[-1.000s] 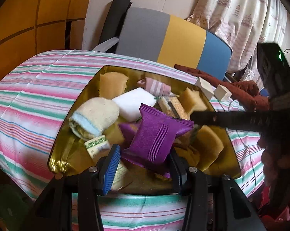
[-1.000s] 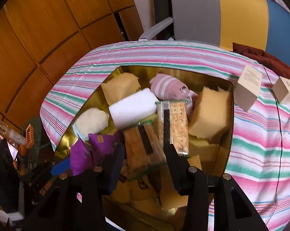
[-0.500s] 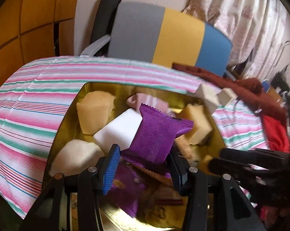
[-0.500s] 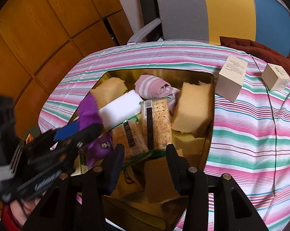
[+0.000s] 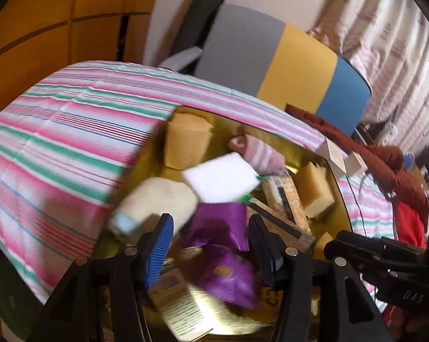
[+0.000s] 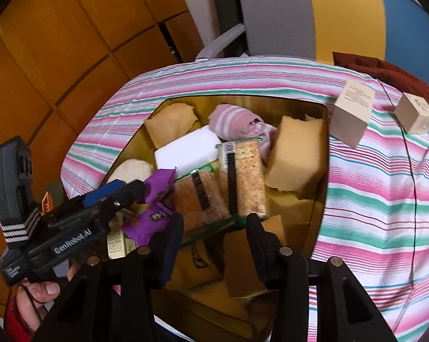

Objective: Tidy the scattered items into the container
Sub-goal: 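Open the right tool to drop the cracker packet while the left tool drops the purple packet in the tray, then move both open tools from the tray to the cream boxes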

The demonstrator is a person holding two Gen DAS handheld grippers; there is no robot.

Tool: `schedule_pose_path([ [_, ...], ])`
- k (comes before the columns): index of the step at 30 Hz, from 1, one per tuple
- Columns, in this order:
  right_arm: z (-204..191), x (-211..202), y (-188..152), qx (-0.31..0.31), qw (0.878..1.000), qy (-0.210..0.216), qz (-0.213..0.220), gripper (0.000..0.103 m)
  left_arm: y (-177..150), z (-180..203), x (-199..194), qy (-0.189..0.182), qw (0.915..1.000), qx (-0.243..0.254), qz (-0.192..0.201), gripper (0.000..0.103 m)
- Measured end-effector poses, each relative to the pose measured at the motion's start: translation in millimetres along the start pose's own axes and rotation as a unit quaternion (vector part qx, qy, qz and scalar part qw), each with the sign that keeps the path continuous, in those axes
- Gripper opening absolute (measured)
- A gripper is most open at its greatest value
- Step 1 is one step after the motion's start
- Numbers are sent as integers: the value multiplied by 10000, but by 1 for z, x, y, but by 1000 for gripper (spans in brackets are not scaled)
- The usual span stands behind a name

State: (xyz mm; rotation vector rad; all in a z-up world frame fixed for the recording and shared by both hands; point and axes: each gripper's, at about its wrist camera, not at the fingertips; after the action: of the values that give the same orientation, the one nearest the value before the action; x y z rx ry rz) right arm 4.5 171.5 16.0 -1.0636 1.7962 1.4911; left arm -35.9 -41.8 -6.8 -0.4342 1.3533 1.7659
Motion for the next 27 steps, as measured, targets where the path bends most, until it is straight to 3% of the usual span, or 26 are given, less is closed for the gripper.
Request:
schedule_pose_path([
  [14, -42, 15, -16, -929, 9954, -163, -181, 46, -7, -13, -19, 114, 9994, -278, 177, 57],
  [21, -31, -1, -12, -868, 9958, -281, 90, 53, -11, -2, -16, 54, 9996, -284, 45, 58],
  [27, -11, -15, -5, -687, 9968, -311, 273, 54, -13, 18, -6, -14, 9997, -233, -108, 66],
])
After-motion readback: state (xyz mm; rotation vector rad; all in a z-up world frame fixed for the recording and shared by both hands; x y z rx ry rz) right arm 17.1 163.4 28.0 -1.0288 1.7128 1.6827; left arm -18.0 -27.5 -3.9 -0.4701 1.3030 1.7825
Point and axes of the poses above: each gripper's, at about its wrist camera, not at the fingertips, and x roughly the way its jaws point, z to its right, y to its top, and after that the axes turned 5 degrees about -y, right-handed
